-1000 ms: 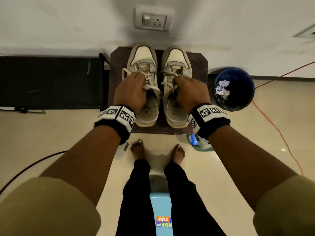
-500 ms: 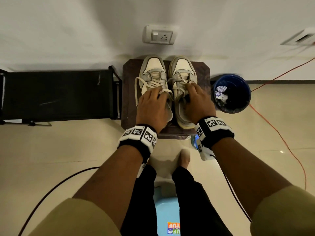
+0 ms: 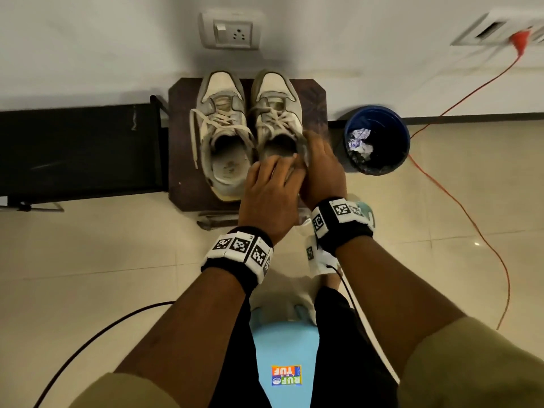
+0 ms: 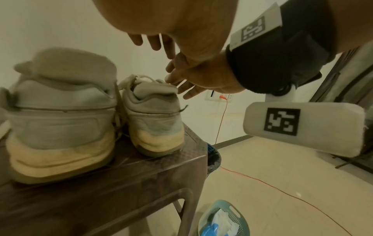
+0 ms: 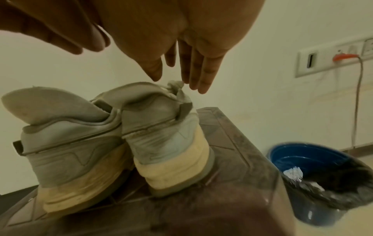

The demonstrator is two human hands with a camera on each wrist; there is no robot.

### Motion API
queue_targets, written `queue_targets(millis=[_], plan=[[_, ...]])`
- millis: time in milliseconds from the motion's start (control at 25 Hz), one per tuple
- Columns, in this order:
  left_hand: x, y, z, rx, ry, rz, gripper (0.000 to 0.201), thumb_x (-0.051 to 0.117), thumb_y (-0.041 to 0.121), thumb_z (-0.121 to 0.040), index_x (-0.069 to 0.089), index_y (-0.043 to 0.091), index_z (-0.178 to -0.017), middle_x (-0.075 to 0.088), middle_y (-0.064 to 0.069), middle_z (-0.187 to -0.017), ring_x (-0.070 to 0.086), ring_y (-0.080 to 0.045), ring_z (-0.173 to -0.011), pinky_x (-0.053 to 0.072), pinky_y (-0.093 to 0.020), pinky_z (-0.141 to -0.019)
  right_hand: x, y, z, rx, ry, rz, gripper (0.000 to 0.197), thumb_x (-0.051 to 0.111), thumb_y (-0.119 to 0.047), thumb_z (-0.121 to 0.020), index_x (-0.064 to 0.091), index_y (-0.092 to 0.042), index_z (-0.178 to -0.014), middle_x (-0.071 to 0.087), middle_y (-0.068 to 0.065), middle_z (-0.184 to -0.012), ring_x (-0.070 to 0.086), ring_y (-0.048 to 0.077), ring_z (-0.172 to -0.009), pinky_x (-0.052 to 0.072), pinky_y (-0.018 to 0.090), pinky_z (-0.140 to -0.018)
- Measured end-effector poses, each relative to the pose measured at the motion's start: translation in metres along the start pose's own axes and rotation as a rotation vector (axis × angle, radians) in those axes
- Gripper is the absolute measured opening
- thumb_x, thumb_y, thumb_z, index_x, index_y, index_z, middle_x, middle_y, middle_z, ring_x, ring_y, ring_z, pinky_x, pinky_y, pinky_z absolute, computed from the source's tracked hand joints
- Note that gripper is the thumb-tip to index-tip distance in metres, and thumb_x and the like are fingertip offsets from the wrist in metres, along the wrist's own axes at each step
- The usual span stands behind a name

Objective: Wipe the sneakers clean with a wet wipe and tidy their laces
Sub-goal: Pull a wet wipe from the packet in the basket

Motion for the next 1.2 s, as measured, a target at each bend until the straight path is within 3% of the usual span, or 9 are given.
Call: queue_targets(millis=[120,240,400,560,720,960,1080,1200], plan=[[0.028,0.036,0.004,0.043,-0.016,-0.012,0.030,0.052,0.017,-0.079,0.064,0.014,-0.106,0.063,-0.006,-0.115,0.054,-0.030,-0.108,0.039,-0.038,-0.091,-0.008,0.039,0.027,0.115,-0.025,-0.042,0.046,0.051,-0.016,-0.089,0.041,-0.013,-0.135,0.053,0.012,-0.130,0.059,0.034,-0.103,0.049,0.041,-0.076],[0.062,0.063,0.019,0.008,-0.115,0.044,0.035,0.052,0.012,-0.075,0.063,0.013,-0.109,0.062,-0.007,-0.115,0.051,-0.028,-0.109,0.042,-0.038,-0.088,-0.008,0.083,0.060,0.192,-0.089,-0.066,0.045,0.052,-0.016,-0.089,0.042,-0.012,-0.133,0.051,0.012,-0.130,0.058,0.035,-0.106,0.049,0.042,-0.081],[0.154,0.108,0.021,-0.098,-0.281,0.084,0.038,0.058,0.003,-0.070,0.064,0.008,-0.107,0.063,-0.013,-0.111,0.060,-0.035,-0.099,0.052,-0.042,-0.081,-0.003,0.198,0.088,0.311,-0.127,-0.064,0.039,0.049,-0.017,-0.093,0.044,-0.014,-0.132,0.052,0.008,-0.131,0.056,0.032,-0.109,0.048,0.039,-0.083],[0.257,0.122,0.025,-0.127,-0.431,0.087,0.039,0.063,0.001,-0.071,0.062,0.009,-0.109,0.062,-0.011,-0.113,0.059,-0.034,-0.101,0.050,-0.041,-0.082,0.030,0.295,0.104,0.411,-0.170,-0.029,0.039,0.047,-0.018,-0.094,0.044,-0.015,-0.133,0.051,0.005,-0.134,0.055,0.030,-0.110,0.046,0.036,-0.078],[0.360,0.124,0.031,-0.156,-0.542,0.113,0.038,0.059,0.005,-0.076,0.061,0.012,-0.113,0.060,-0.009,-0.118,0.055,-0.033,-0.109,0.047,-0.043,-0.084,0.079,0.384,0.108,0.444,-0.187,-0.028,0.035,0.050,-0.016,-0.092,0.050,-0.016,-0.127,0.057,0.004,-0.126,0.058,0.029,-0.103,0.044,0.033,-0.073],[0.496,0.103,0.049,-0.083,-0.752,0.073,0.035,0.053,0.007,-0.079,0.058,0.011,-0.114,0.057,-0.009,-0.116,0.056,-0.032,-0.102,0.047,-0.042,-0.082,0.155,0.491,0.086,0.438,-0.237,0.021,0.033,0.052,-0.014,-0.089,0.057,-0.012,-0.122,0.061,0.009,-0.120,0.060,0.034,-0.099,0.047,0.036,-0.073],[0.543,0.094,0.052,-0.076,-0.808,0.062,0.033,0.051,0.008,-0.082,0.057,0.011,-0.115,0.056,-0.008,-0.119,0.054,-0.031,-0.105,0.045,-0.040,-0.082,0.187,0.525,0.074,0.424,-0.273,0.051,0.030,0.052,-0.013,-0.089,0.059,-0.011,-0.118,0.062,0.012,-0.116,0.060,0.037,-0.096,0.050,0.039,-0.072],[0.579,0.088,0.044,-0.084,-0.820,0.071,0.035,0.051,0.010,-0.086,0.053,0.012,-0.121,0.048,-0.008,-0.131,0.047,-0.029,-0.119,0.043,-0.039,-0.090,0.214,0.545,0.058,0.414,-0.277,0.067,0.023,0.054,-0.013,-0.089,0.062,-0.008,-0.109,0.065,0.014,-0.106,0.062,0.037,-0.091,0.051,0.041,-0.071]])
Point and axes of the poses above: each hand's wrist, its own z-axis away from the middle knuckle, its own x-axis out of the palm, y = z × x, the point moved 3 cm from there along -z, towards the middle knuckle
